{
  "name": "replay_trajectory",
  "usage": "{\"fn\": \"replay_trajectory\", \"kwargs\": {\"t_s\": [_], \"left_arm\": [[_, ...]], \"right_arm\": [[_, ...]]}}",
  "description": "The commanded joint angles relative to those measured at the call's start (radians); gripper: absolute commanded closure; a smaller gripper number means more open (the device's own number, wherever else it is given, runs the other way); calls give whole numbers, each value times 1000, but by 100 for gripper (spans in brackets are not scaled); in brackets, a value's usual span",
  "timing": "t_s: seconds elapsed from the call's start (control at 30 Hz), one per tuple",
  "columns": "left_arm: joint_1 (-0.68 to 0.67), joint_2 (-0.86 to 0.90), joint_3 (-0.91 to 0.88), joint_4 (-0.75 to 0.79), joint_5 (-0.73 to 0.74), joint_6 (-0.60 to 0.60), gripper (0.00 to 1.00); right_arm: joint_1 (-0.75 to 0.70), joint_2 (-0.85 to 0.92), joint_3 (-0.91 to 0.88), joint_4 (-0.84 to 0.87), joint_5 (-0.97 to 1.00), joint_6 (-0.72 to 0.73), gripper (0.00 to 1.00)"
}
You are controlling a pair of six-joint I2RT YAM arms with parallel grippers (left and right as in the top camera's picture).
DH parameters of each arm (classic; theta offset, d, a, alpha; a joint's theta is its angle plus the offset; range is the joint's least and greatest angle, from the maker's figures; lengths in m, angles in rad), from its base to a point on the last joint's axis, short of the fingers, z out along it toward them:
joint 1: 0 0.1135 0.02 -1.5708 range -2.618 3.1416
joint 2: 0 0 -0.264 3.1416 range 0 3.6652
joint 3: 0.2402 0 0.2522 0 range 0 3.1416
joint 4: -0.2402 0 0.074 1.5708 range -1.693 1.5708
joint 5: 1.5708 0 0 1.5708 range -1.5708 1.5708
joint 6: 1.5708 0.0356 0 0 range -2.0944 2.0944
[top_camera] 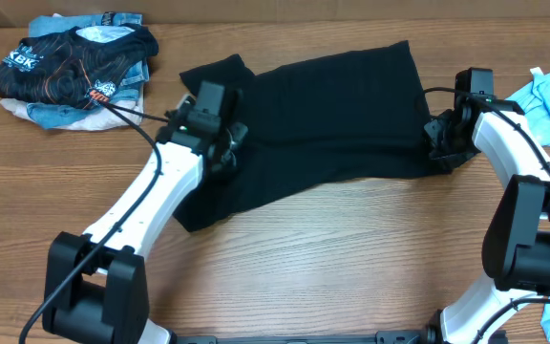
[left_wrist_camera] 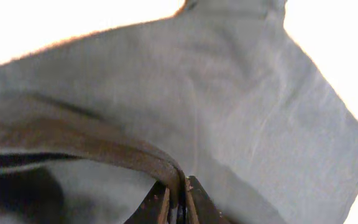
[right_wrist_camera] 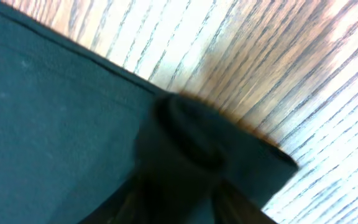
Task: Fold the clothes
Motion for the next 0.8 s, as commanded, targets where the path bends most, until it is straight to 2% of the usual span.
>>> {"fn": "replay_trajectory", "kwargs": {"t_s": [0.0,0.13,0.33,0.43,0.47,0.57,0.7,0.77], "left_arm": [[20,3,21,35,-30,89,88],[20,9,21,74,-30,115,86],[19,43,21,114,-30,144,86],[20,74,21,135,-30,153,85],[20,85,21,146,-30,160,85],[20,116,21,161,-31,174,84],[22,130,21,151,-33,222,82],[22,130,21,150,-32,254,78]], "right_arm": [[-3,6,1,10,0,6,69],[-3,6,1,18,0,16,72],[-3,6,1,41,-1,28,87],[-3,6,1,55,-1,28,87],[-3,7,1,59,-1,28,83],[-3,7,1,60,-6,27,59],[-3,6,2,68,-49,26,46],[-3,6,2,81,-77,13,43]]}}
